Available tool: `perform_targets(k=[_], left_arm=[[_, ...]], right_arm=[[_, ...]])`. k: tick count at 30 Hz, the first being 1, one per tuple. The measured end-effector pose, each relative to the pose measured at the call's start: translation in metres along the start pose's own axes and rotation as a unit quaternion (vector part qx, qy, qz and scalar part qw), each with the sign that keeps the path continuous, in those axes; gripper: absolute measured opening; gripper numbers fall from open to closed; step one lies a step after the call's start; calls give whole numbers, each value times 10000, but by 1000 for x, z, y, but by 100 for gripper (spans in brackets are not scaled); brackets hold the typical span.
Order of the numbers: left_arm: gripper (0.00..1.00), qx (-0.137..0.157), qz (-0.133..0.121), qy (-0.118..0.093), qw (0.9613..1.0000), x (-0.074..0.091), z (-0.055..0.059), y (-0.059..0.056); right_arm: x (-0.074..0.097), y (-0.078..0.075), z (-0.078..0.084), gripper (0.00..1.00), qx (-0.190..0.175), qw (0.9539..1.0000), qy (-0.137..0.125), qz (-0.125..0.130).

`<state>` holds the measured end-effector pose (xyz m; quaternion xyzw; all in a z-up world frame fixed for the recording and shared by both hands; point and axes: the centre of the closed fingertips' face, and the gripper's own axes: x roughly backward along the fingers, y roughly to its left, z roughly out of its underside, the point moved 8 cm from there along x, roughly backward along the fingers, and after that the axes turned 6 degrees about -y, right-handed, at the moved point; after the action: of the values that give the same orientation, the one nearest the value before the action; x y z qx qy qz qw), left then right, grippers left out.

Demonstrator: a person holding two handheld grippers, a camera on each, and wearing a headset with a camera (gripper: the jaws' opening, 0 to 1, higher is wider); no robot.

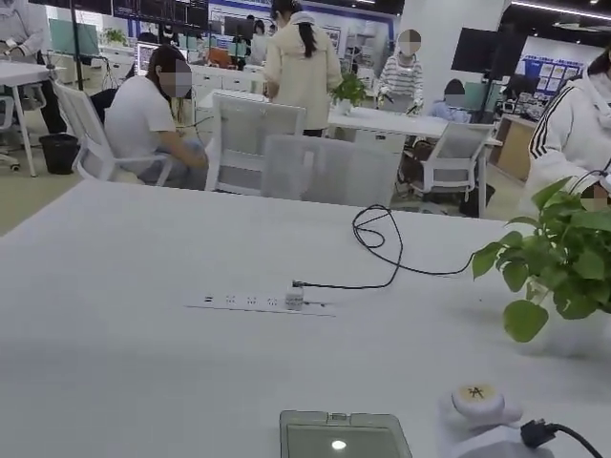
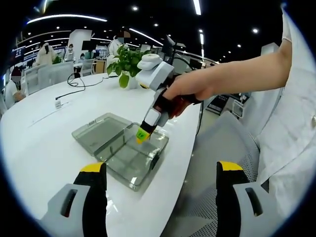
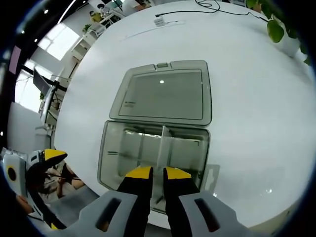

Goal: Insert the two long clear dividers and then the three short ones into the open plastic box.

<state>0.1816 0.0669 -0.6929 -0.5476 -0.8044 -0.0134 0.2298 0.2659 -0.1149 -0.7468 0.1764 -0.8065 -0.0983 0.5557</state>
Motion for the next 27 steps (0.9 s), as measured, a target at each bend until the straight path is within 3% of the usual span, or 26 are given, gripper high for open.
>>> perform_targets(k=[7,19,24,27], left_arm=[[94,23,-65,21,10000,2,0,0],[93,63,-268,75,9996,5,-3,-2],[93,140,-423,75,9990,7,-5,-4],[93,164,-496,70,9986,8,-6,-4]], right_arm=[[-4,-2,3,10,39,9999,-63,-74],[5,-6,8,14,190,9976,-418,-525],[19,-9,7,18,337,9941,-664,-790],[25,-8,7,19,641,9908,-724,-944]])
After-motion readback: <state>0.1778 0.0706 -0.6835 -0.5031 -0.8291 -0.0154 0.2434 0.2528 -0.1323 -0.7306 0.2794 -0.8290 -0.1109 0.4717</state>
